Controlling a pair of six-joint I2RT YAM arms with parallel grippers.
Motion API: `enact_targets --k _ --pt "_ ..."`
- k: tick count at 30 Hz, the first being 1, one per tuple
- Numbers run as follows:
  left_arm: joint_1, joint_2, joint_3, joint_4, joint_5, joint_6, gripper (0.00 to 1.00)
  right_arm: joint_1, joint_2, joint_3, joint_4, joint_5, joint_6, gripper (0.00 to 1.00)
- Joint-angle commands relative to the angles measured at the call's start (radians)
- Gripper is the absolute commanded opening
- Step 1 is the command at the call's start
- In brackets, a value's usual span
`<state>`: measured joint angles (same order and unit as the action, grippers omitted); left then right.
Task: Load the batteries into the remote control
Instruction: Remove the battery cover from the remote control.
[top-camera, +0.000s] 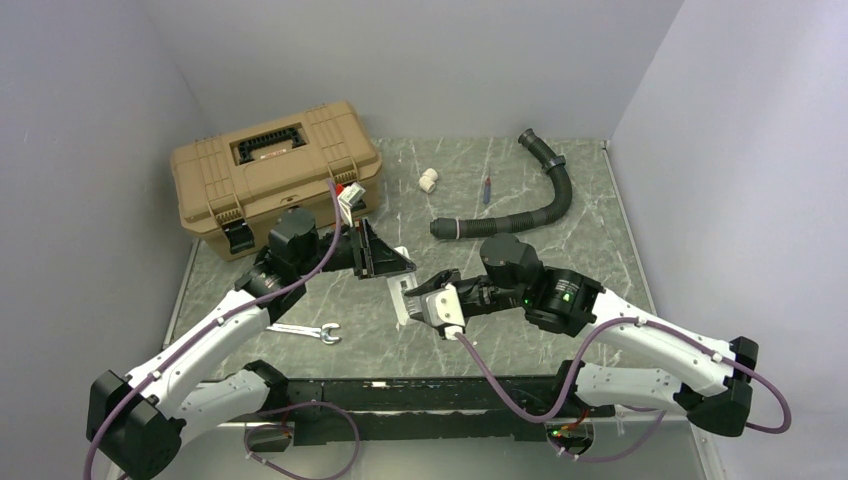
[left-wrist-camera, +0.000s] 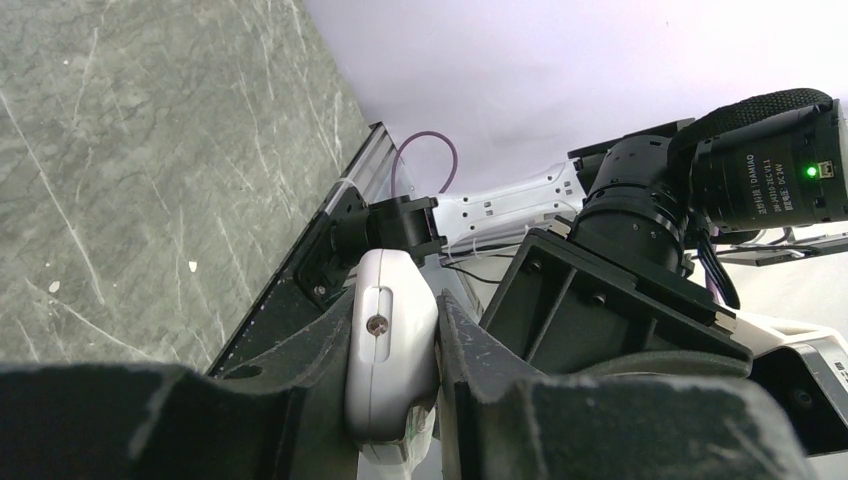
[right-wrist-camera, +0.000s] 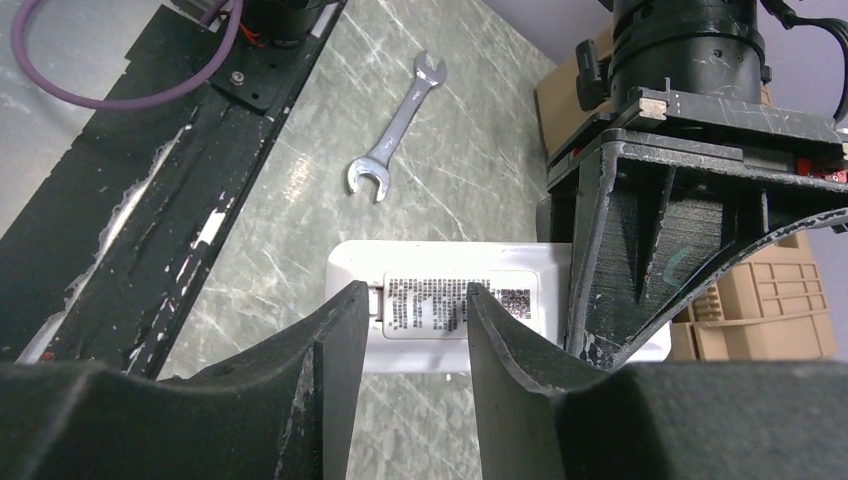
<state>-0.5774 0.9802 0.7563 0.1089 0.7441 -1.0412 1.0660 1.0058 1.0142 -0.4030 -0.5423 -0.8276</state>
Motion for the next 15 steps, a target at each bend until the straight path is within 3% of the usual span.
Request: enact_targets --k 1,15 --pt "-0.004 -0.008 0.038 0.077 0.033 -0.039 0.0 0.002 -0.022 -0.012 -0.023 0.031 -0.03 0.43" --pt "-0.004 0.001 0.025 0.144 0.057 -0.087 0.0 0.005 -0.02 -0.014 -0.024 0.076 -0.065 0.43"
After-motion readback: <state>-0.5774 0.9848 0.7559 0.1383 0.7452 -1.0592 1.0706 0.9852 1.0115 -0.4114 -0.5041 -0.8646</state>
